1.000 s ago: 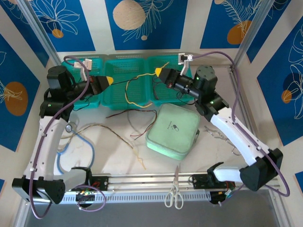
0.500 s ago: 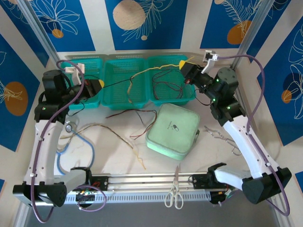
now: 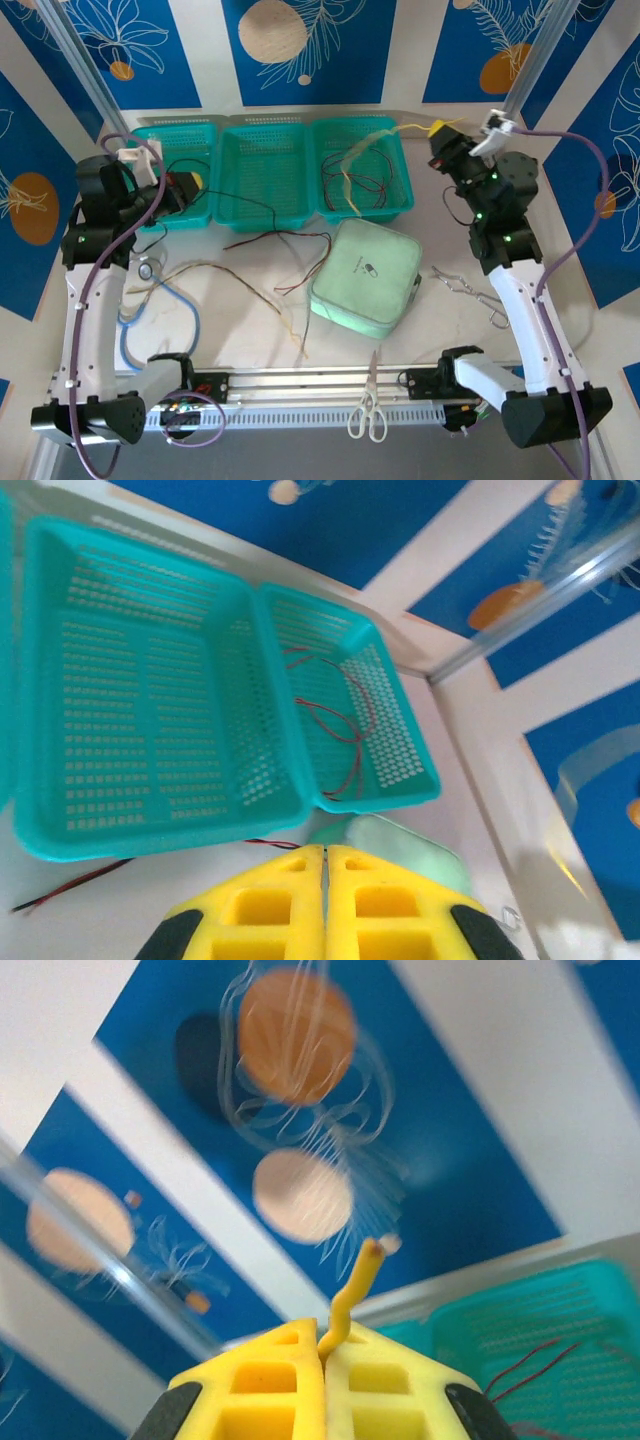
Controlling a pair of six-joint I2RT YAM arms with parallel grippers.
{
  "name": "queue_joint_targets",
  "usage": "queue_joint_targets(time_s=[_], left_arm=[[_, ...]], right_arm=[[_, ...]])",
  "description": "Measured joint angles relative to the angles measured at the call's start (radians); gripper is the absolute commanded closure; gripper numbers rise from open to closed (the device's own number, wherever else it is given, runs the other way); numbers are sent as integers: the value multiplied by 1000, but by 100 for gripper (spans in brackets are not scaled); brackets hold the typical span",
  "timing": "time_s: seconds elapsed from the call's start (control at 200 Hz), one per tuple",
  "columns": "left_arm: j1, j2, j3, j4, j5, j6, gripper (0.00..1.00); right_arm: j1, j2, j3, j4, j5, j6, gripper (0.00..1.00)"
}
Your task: Untangle the cables
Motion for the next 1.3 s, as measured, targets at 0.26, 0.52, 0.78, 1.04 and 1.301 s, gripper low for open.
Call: queue_joint_targets(time_s=[0.26, 0.52, 0.78, 1.04, 1.301], left_arm=[[8, 0, -18, -17, -16, -1, 100], [11, 0, -18, 118, 45, -116, 100], [11, 32, 51, 349, 79, -265, 100], [11, -10, 94, 446, -34, -271, 100], [11, -28, 128, 435, -50, -256, 100]], right_arm=[[-44, -18, 0, 43, 19, 39, 100], [-27, 30, 1, 43, 6, 68, 100], [20, 76, 19, 44, -4, 74, 100], [145, 233, 99, 54, 20, 46, 100], [240, 580, 323, 88, 42, 21, 100]])
